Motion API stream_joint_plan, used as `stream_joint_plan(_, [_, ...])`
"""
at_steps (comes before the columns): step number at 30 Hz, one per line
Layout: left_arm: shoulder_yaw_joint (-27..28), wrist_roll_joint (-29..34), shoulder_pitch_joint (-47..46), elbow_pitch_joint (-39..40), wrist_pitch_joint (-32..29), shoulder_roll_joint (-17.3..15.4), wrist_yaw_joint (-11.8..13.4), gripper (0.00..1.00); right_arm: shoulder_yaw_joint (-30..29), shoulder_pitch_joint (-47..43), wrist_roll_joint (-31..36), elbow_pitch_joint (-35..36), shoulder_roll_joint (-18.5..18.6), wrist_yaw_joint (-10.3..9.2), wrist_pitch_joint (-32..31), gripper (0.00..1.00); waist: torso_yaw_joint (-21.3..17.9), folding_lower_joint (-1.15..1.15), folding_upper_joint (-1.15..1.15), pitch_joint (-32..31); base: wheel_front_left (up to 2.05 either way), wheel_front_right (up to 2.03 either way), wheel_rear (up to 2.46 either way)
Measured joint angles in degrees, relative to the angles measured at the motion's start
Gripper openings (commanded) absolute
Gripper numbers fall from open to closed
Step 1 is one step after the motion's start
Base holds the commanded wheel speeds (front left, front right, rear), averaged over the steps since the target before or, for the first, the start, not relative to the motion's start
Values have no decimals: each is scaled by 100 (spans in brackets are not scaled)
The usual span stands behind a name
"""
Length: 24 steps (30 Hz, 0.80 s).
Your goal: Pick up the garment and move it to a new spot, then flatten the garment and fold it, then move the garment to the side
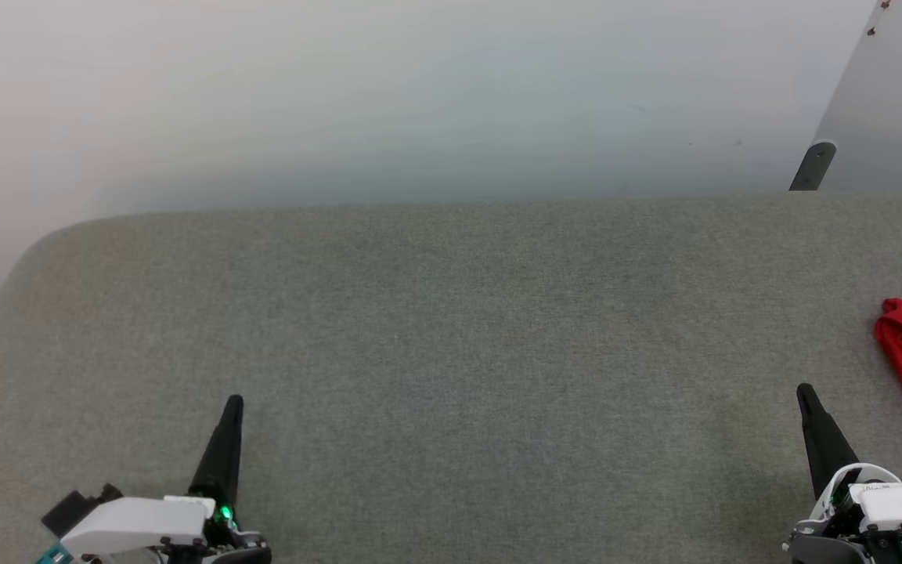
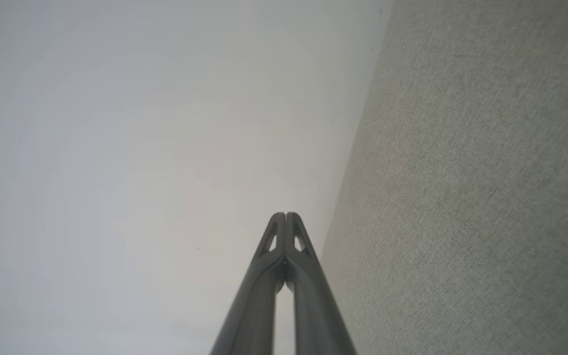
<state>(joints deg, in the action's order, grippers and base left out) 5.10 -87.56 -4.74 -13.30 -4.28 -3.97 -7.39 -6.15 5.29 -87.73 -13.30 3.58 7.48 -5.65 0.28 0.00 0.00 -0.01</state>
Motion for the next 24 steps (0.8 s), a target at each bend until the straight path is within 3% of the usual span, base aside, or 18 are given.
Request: stream_joint_plan(24, [51,-557,-119,-76,-158,45,0,0,-47,87,-454,-79,-66,0,-91,0,-28,0,0,19,0,0,0])
